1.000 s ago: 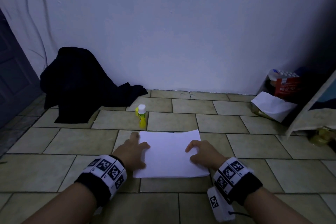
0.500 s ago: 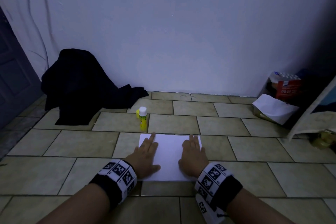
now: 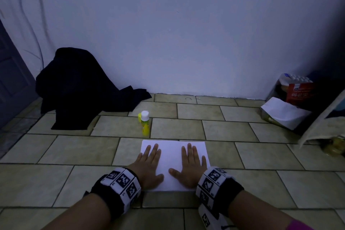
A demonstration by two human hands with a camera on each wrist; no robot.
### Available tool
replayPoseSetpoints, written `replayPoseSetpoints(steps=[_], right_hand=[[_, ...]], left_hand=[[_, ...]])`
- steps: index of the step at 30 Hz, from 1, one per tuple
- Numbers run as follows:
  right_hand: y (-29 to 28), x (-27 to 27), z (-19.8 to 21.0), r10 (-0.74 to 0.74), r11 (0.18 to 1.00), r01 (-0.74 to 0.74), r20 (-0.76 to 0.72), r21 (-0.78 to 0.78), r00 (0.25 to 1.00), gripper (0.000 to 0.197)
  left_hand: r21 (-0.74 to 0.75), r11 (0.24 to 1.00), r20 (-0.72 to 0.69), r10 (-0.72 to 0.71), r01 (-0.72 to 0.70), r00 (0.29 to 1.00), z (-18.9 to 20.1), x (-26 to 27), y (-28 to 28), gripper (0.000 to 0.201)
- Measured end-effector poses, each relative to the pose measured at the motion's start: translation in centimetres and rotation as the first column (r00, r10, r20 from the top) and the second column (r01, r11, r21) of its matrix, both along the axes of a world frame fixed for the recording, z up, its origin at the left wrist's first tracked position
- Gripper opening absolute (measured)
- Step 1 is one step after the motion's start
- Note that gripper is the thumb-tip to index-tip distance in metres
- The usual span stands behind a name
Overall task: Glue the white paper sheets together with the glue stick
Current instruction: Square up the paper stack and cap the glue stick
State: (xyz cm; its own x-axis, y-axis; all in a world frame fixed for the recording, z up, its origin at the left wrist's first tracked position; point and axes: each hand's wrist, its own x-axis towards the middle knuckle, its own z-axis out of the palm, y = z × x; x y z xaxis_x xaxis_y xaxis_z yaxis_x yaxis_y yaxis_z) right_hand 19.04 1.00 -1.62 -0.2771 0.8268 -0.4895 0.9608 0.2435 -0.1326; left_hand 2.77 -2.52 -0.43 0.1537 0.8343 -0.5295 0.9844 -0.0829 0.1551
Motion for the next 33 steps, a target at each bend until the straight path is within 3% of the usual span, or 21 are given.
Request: replayPoseSetpoints(steps=[5, 7, 8, 9, 11, 13, 15, 16, 18, 19, 21, 23, 29, 31, 33], right_hand=[[0.0, 0.0, -0.1, -0.001, 1.000, 0.001, 0.004, 0.001, 1.000, 0.090], [0.1, 0.0, -0.1, -0.001, 1.000, 0.001, 0.004, -0.006, 1.000, 0.090], [0.1, 0.1, 0.0, 0.001, 1.000, -0.001, 0.006, -0.012, 1.000, 0.090], [0.1, 0.1, 0.0, 0.003, 1.000, -0.003, 0.008, -0.017, 1.000, 0.090], [0.1, 0.1, 0.0, 0.004, 1.000, -0.004, 0.008, -0.018, 1.000, 0.090], [0.1, 0.0, -0.1, 0.002, 1.000, -0.002, 0.016, -0.019, 1.000, 0.090], [0.1, -0.1, -0.2, 0.002, 1.000, -0.001, 0.031, -0.018, 1.000, 0.091], [0.1, -0.1, -0.1, 0.001, 1.000, -0.001, 0.034, -0.015, 0.999, 0.090], [0.1, -0.3, -0.1, 0.001, 1.000, 0.000, 0.033, -0.008, 0.999, 0.090], [0.1, -0.4, 0.0, 0.000, 1.000, 0.001, 0.035, -0.007, 0.999, 0.090], [0.1, -0.5, 0.1, -0.005, 1.000, 0.005, 0.044, -0.011, 0.999, 0.091], [0.1, -0.6, 0.4, -0.015, 1.000, 0.016, 0.047, -0.014, 0.999, 0.091], [0.0, -1.4, 2.0, -0.071, 0.998, 0.071, -0.014, 0.000, 0.997, 0.095], [0.0, -1.5, 2.3, -0.063, 0.998, 0.063, -0.012, 0.005, 0.998, 0.091], [0.0, -1.4, 2.5, -0.042, 0.999, 0.042, 0.007, -0.003, 0.999, 0.088]], left_hand=[[-0.023, 0.999, 0.054, -0.036, 0.038, 0.998, 0.1, -0.8, 0.5, 0.091], [-0.096, 0.994, 0.212, -0.039, 0.060, 0.977, 1.4, -2.7, 1.1, 0.086], [-0.137, 0.990, 0.336, 0.009, 0.039, 0.942, 2.1, -4.2, 1.5, 0.074], [-0.166, 0.986, 0.482, 0.095, -0.016, 0.871, 3.0, -5.7, 1.8, 0.057], [-0.083, 0.957, 0.760, 0.241, -0.278, 0.603, 4.2, -8.0, 2.0, 0.022], [0.120, 0.776, 0.884, 0.200, -0.620, 0.422, 4.2, -9.6, 2.6, 0.038], [0.184, 0.591, 0.915, 0.188, -0.785, 0.356, 4.0, -10.1, 3.8, 0.033], [0.174, 0.567, 0.913, 0.213, -0.805, 0.347, 4.2, -9.9, 4.5, 0.031], [0.096, 0.618, 0.888, 0.300, -0.780, 0.347, 3.6, -9.4, 5.9, 0.069], [0.074, 0.650, 0.863, 0.338, -0.756, 0.375, 3.1, -9.1, 6.4, 0.084], [0.076, 0.688, 0.810, 0.380, -0.722, 0.447, 1.8, -8.6, 7.3, 0.090], [0.080, 0.696, 0.768, 0.414, -0.713, 0.490, 0.6, -8.2, 7.7, 0.079], [0.094, 0.701, 0.797, 0.372, -0.707, 0.475, 0.3, -7.9, 7.8, 0.022], [0.142, 0.704, 0.806, 0.326, -0.696, 0.494, 1.2, -7.6, 7.5, 0.024], [0.162, 0.683, 0.844, 0.278, -0.712, 0.458, 2.2, -7.4, 7.1, 0.023]])
